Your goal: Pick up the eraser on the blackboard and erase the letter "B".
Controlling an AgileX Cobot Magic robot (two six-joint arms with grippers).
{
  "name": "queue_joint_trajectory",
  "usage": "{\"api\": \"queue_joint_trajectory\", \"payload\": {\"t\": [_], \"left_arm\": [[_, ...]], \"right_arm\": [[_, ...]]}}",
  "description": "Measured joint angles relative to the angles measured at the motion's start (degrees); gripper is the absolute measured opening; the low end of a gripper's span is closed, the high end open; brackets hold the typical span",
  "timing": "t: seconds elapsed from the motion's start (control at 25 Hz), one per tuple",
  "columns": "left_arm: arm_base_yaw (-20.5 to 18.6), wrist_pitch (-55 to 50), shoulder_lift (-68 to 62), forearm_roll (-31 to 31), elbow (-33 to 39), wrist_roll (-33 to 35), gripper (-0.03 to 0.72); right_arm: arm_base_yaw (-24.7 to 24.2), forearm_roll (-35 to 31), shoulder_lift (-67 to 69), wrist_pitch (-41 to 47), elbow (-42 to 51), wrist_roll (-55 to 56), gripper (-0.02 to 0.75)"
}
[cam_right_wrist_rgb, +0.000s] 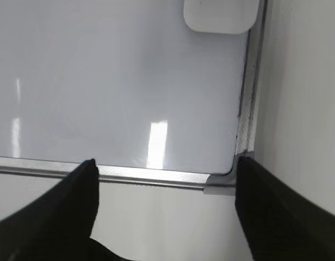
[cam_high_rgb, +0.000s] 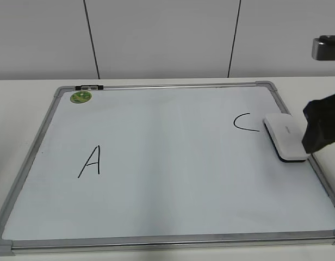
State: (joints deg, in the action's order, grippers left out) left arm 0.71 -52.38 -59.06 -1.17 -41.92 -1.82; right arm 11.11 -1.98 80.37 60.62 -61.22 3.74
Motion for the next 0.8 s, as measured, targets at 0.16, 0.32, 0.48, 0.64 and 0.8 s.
{"api": "queue_joint_trajectory", "payload": {"t": [0.16, 0.32, 0.48, 0.64, 0.8], "left_arm": [[0.0, 0.6, 7.1, 0.3, 4.8, 0.0, 0.512], [0.0, 0.1, 12.7, 1.2, 8.9, 0.0, 0.510], [0.0, -2.6, 18.4, 1.7, 10.8, 0.0, 0.510], [0.0, -5.1, 22.1, 1.9, 10.8, 0.0, 0.510], [0.0, -7.7, 25.6, 2.3, 11.4, 0.0, 0.510]], "right_arm": [[0.0, 0.0, -6.6, -1.5, 7.0, 0.1, 0.575], [0.0, 0.0, -13.6, -2.6, 13.8, 0.1, 0.575], [0.0, 0.0, -21.8, -2.7, 20.9, 0.2, 0.575], [0.0, 0.3, -29.6, -1.6, 26.3, 0.2, 0.575], [0.0, 2.8, -38.3, 2.0, 29.7, 0.2, 0.573]]}}
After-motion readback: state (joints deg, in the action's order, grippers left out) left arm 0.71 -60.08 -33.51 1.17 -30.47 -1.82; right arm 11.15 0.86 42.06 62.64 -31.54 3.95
